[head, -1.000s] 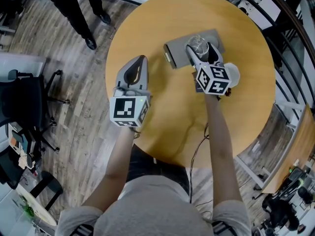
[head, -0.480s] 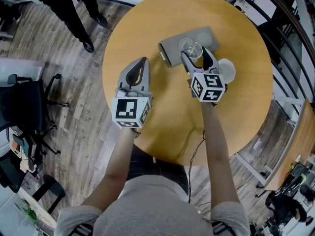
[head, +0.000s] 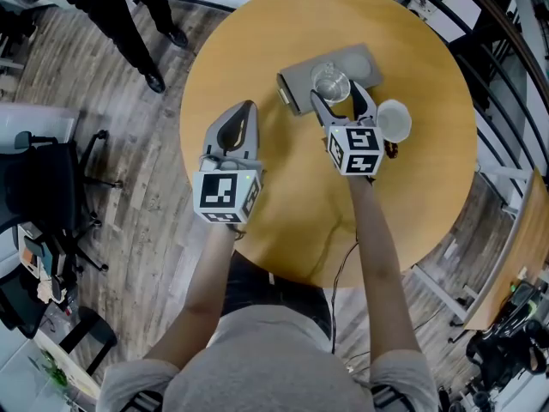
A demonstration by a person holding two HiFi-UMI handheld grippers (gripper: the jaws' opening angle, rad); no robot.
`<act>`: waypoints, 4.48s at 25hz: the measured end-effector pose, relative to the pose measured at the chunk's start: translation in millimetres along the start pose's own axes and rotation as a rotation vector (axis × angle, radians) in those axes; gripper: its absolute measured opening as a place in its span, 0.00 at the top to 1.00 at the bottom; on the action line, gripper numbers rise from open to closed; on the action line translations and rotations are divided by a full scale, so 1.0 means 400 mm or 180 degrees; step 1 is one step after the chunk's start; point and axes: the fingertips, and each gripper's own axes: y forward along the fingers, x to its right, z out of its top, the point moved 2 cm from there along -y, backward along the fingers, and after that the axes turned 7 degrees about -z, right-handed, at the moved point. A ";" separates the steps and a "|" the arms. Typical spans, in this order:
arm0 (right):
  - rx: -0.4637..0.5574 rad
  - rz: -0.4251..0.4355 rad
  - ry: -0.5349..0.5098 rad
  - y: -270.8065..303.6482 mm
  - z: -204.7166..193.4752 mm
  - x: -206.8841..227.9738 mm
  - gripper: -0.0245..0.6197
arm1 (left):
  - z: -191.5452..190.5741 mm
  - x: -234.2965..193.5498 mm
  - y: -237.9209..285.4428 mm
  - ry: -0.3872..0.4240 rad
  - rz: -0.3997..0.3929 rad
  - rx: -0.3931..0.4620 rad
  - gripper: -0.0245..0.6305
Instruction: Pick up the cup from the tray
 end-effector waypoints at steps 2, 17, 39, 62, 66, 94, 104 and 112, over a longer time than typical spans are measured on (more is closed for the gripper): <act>-0.0072 0.0023 -0.0006 0.014 0.001 -0.002 0.46 | -0.002 0.000 0.000 0.0002 0.0003 -0.0009 0.95; -0.0232 0.0035 -0.0026 0.054 -0.016 -0.013 0.41 | -0.010 -0.027 -0.010 -0.0008 0.0079 -0.0052 0.95; -0.0184 -0.0162 0.0318 -0.227 -0.114 0.039 0.41 | 0.013 0.085 0.003 0.0103 -0.0197 0.0041 0.95; -0.0535 -0.0035 0.0195 -0.181 -0.294 -0.028 0.41 | -0.004 0.098 -0.019 0.0206 -0.0205 -0.0034 0.95; -0.0523 -0.0008 0.0120 -0.183 -0.298 -0.032 0.41 | -0.011 0.098 -0.021 0.0201 -0.0203 -0.0044 0.95; 0.0785 -0.0823 0.0925 -0.482 0.050 0.044 0.95 | 0.052 0.208 -0.017 0.0246 -0.0471 0.0122 0.95; 0.0713 -0.1032 0.0977 -0.557 0.037 0.036 0.95 | 0.067 0.320 -0.038 0.0331 -0.0754 0.0146 0.95; 0.0712 -0.1103 0.0980 -0.599 0.037 0.032 0.95 | 0.082 0.352 -0.062 0.0394 -0.0838 0.0165 0.95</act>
